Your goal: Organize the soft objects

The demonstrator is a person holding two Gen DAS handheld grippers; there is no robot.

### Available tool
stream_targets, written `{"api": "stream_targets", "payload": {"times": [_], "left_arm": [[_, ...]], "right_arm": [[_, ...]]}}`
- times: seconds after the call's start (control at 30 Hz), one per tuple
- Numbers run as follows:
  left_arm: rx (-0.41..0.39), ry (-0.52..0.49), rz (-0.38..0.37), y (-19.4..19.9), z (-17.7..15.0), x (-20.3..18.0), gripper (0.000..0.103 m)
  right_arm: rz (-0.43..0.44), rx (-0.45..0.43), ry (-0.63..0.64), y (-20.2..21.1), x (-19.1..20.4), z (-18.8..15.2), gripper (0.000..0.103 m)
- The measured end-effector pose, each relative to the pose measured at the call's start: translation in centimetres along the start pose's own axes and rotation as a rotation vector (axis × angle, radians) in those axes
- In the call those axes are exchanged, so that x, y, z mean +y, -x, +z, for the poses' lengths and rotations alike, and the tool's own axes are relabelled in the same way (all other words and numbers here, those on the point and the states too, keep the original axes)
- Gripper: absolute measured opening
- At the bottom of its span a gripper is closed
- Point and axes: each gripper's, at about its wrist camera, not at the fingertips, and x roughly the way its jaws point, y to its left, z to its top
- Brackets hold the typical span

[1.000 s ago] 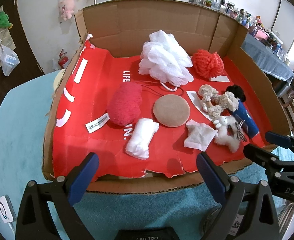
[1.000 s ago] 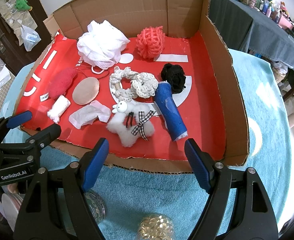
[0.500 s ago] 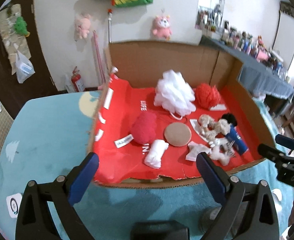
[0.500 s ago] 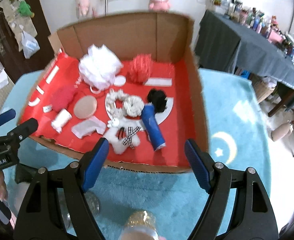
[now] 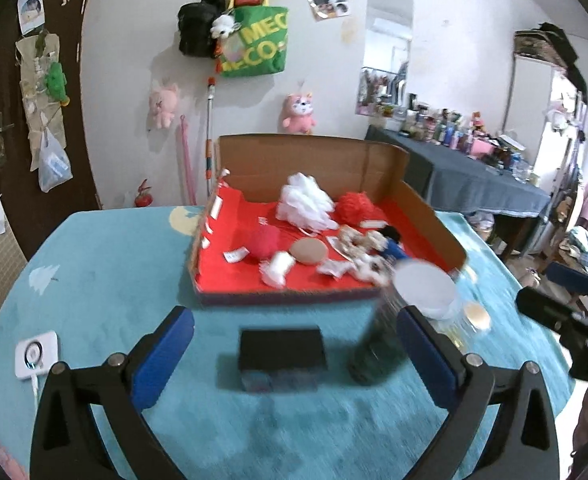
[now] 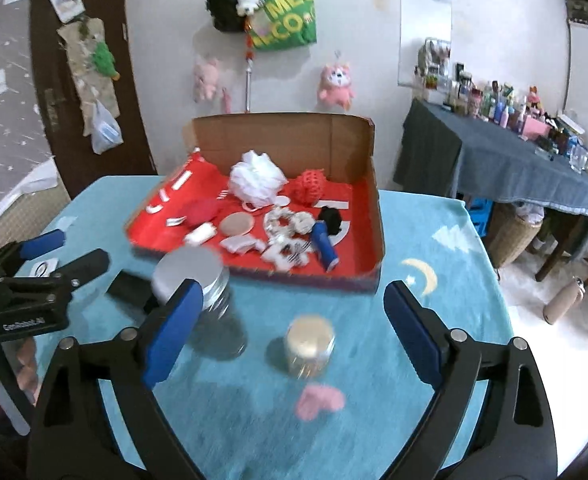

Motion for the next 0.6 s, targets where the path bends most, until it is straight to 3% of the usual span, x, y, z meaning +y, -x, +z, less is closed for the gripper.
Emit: {"api": "stream_targets", "payload": {"times": [0.03,0.2,0.4,0.6], "left_arm": [[-0.004,-0.008,-0.007,0.3,-1.0,-0.4,0.103],[0.010,-0.033,-0.021,0.4,-4.7,-1.6,0.103],[0.098,-0.014,-0.034,-2.1,-8.1,-1.8,0.103],[0.171,-0.015,0.003,-4.9,-10.1,-2.0,0.103]], "right_arm": [[0.007,-0.007,-0.001,0.5,0.2,-0.9,0.099],[-0.015,-0.015,-0.018,1.0,1.0,-5.6,0.099],[-0.050,0.037,-0.042,-1.3,0.7,-9.8,0.099],[-0.077,0.129,-0.075,-4.8,-0.1,-12.4,0.099]]}}
